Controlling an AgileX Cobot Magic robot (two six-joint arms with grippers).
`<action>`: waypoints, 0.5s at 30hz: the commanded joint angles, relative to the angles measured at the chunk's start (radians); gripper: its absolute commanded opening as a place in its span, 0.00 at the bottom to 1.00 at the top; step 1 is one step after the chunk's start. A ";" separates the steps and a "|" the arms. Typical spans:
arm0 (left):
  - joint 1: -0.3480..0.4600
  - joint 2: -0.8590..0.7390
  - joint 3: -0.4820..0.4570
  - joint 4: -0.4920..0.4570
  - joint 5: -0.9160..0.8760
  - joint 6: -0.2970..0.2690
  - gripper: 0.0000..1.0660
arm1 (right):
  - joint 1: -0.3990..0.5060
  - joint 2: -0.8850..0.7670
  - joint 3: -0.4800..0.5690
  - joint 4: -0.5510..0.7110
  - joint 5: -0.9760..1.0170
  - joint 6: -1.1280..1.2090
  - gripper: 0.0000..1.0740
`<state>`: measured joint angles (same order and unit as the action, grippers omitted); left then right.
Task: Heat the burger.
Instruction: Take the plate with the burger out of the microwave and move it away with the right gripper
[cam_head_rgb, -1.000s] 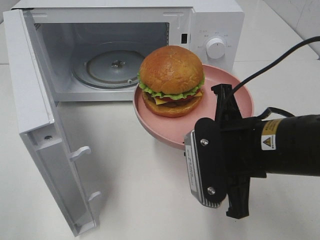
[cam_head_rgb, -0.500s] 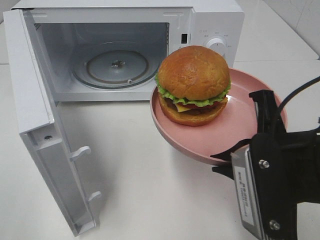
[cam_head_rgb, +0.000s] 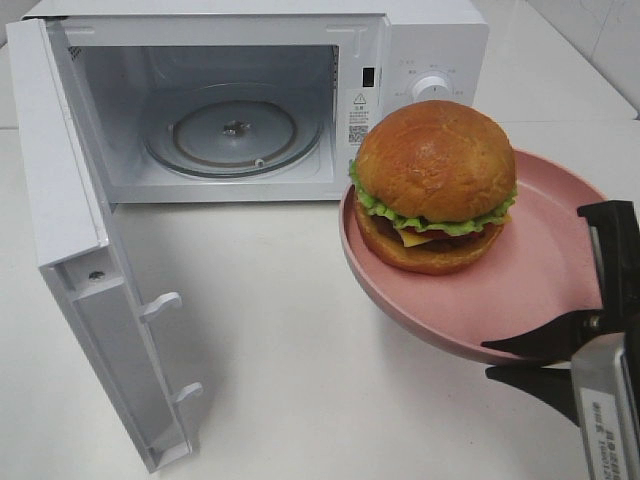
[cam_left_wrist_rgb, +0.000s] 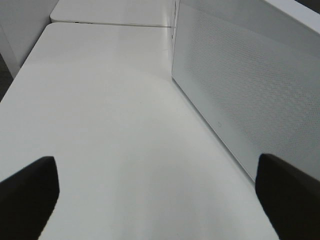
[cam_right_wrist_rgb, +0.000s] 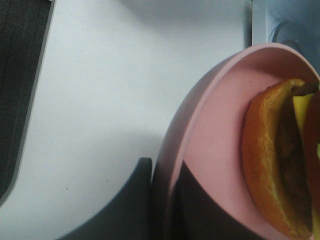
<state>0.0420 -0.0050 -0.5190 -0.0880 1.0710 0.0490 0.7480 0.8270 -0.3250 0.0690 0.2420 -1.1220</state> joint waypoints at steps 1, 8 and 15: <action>0.000 -0.005 0.003 0.001 -0.004 -0.007 0.94 | -0.001 -0.066 -0.009 -0.107 -0.002 0.100 0.00; 0.000 -0.005 0.003 0.001 -0.004 -0.007 0.94 | -0.001 -0.141 -0.009 -0.243 0.108 0.242 0.00; 0.000 -0.005 0.003 0.001 -0.004 -0.007 0.94 | -0.001 -0.150 -0.009 -0.437 0.163 0.499 0.00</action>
<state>0.0420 -0.0050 -0.5190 -0.0880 1.0710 0.0490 0.7480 0.6930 -0.3250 -0.2640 0.4560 -0.7170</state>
